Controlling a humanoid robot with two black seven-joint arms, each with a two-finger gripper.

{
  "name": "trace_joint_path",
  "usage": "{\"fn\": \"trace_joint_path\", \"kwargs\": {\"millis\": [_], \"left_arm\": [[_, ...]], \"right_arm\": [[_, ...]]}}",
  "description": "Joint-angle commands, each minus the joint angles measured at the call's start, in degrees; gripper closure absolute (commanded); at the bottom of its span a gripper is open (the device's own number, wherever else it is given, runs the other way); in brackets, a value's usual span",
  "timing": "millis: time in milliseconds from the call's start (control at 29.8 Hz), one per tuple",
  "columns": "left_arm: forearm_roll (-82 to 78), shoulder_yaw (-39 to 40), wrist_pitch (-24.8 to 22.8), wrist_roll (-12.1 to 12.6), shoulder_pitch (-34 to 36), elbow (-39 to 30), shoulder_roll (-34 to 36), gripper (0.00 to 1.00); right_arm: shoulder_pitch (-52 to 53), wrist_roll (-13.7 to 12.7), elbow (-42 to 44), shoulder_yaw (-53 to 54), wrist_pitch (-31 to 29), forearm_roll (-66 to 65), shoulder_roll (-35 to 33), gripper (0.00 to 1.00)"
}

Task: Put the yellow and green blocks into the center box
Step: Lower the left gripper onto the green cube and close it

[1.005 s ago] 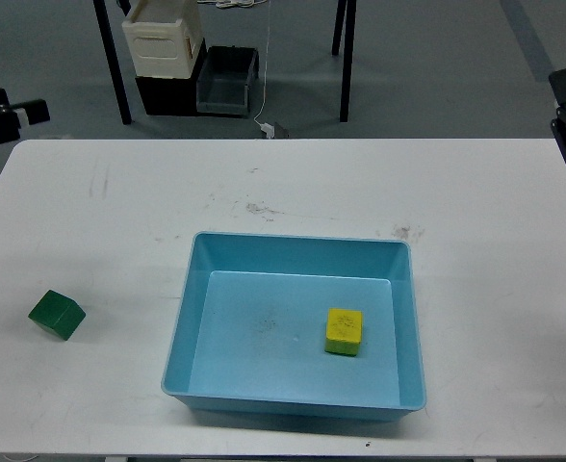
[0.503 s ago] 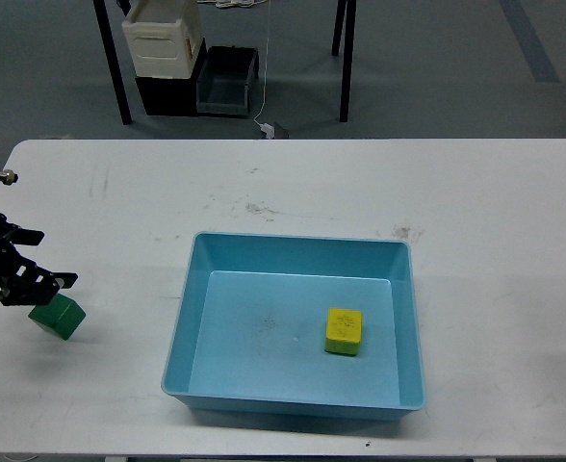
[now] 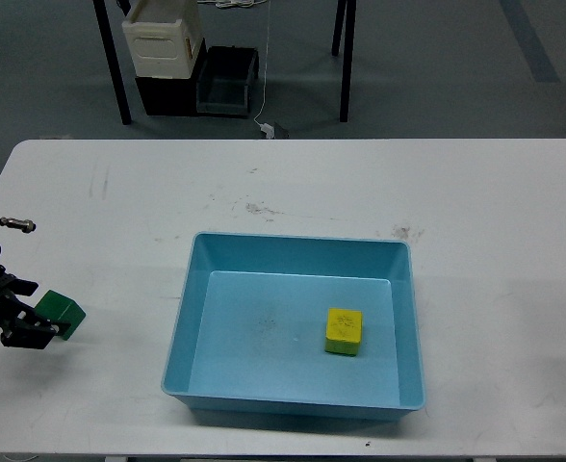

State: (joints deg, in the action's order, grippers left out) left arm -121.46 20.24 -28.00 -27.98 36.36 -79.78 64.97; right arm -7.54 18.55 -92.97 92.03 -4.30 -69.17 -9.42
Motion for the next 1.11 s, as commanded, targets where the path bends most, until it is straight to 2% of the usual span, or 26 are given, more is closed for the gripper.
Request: {"fn": "trace_joint_path", "kwargs": {"millis": [0,369,536,704,905,1072], "left_arm": [[0.3,-0.4,0.0,0.0,0.0,1.6,-1.2,0.04],[0.4,-0.5,0.0,0.0,-0.1,5.9,-5.0,0.04],[0.6,-0.5,0.0,0.0,-0.1,8.7,-7.3,0.08],[0.3,-0.5,0.0,0.0,-0.1,9.6,-7.6,0.23],[0.2,-0.5,0.0,0.0,-0.2,9.6,-7.5,0.36],[0.3,-0.6,0.0,0.0,-0.3,9.6,-7.5,0.55]], "right_arm": [[0.0,0.0,0.1,0.0,0.0,0.0,0.2,0.00],[-0.5,0.0,0.5,0.3,0.1,0.0,0.6,0.00],[-0.5,0.0,0.5,0.4,0.3,0.0,0.6,0.00],[-0.5,0.0,0.5,0.4,1.1,0.0,0.6,0.00],[-0.5,0.0,0.5,0.4,1.2,1.2,0.6,0.00],[-0.5,0.0,0.6,0.5,1.3,1.3,0.6,0.00]]}}
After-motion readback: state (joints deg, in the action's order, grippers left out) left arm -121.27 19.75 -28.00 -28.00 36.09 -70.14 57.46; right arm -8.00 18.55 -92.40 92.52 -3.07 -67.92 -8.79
